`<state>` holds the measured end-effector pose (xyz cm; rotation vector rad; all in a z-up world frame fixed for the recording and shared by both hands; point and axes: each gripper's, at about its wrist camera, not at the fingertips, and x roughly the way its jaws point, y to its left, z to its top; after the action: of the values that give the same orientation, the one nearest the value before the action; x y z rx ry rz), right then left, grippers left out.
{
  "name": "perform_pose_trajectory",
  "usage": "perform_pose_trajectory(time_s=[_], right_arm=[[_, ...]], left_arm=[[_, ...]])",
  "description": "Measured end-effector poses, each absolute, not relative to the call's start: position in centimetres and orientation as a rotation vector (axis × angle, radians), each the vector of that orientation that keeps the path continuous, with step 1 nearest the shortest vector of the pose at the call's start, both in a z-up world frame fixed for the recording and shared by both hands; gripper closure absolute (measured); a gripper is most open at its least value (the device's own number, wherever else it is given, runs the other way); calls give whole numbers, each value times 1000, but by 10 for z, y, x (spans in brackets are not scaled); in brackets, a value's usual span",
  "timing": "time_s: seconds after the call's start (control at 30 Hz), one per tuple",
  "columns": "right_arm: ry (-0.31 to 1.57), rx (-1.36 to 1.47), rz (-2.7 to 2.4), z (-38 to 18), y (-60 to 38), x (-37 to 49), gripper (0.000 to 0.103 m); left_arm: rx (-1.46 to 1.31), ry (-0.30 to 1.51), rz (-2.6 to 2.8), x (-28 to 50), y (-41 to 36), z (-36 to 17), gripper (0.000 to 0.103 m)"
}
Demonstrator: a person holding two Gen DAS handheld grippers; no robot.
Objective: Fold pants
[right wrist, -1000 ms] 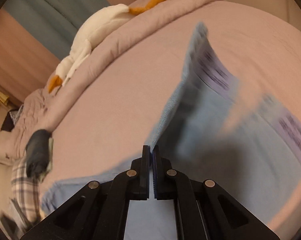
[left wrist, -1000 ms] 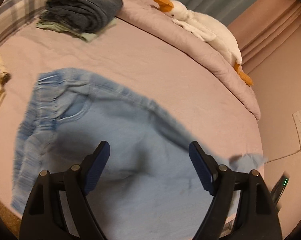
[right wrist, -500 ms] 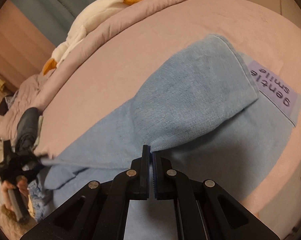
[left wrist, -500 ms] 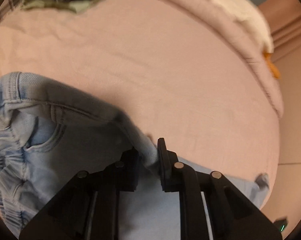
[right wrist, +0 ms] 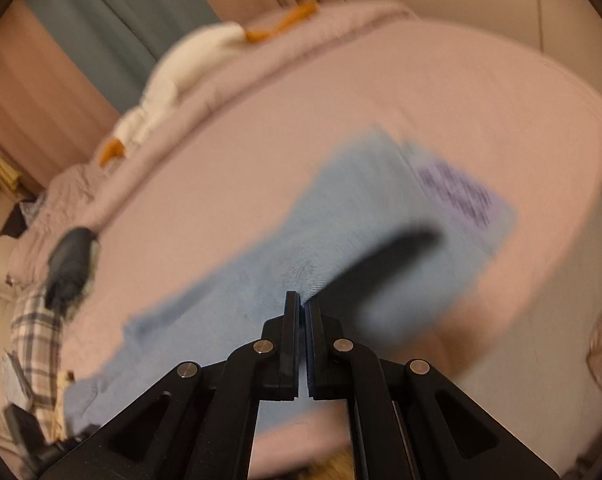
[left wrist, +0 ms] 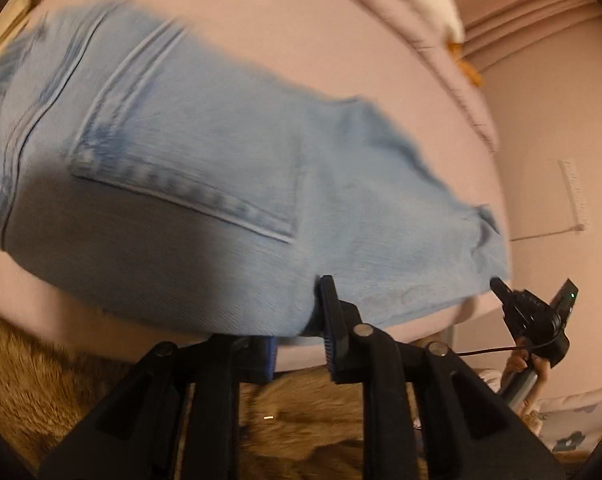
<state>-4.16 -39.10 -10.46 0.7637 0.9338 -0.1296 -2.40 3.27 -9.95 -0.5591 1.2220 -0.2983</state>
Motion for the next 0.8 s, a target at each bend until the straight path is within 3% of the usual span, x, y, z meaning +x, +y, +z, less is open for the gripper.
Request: perform_pose_trajectory(time_s=[0.1,0.17,0.23,0.3,0.37,0.5,0.53,0.57,0.6,0.67,0.8], right_arm=[[1006,806,-187,-135,-401,-44,100],[994,866,-174,-145,-412,-42,98],[984,889,-180,-147,-421,-39,87],[962,883,-208,-144,-429,-36,55],[909,887,-248,-141,-442,-34,47],[877,958,-255,-150,-461,-20,47],[877,967,-271,-153,-464,-16,47],[869,966,-294,-153,-468,-11,58],[870,962,-292,-151,-469,-13,77],[881,964,-261,-143,-469,3,90],[819,916,-184,-97,-475,41,91]], left_arm=[[-569,1209,-292,-19,36,-94,73],[-551,1171,-240,-14,47,-84,56],[-574,1122,-165,-16,66,-78,43],[-608,1100,-129,-18,86,-81,42],[-671,1091,-95,-18,103,-90,42],[-742,1075,-105,-4,116,-92,47],[-743,1069,-100,0,117,-92,59],[-716,1069,-86,3,118,-92,80],[-673,1073,-95,10,117,-90,87],[-643,1049,-122,25,116,-80,92],[-635,928,-167,41,123,-35,93]])
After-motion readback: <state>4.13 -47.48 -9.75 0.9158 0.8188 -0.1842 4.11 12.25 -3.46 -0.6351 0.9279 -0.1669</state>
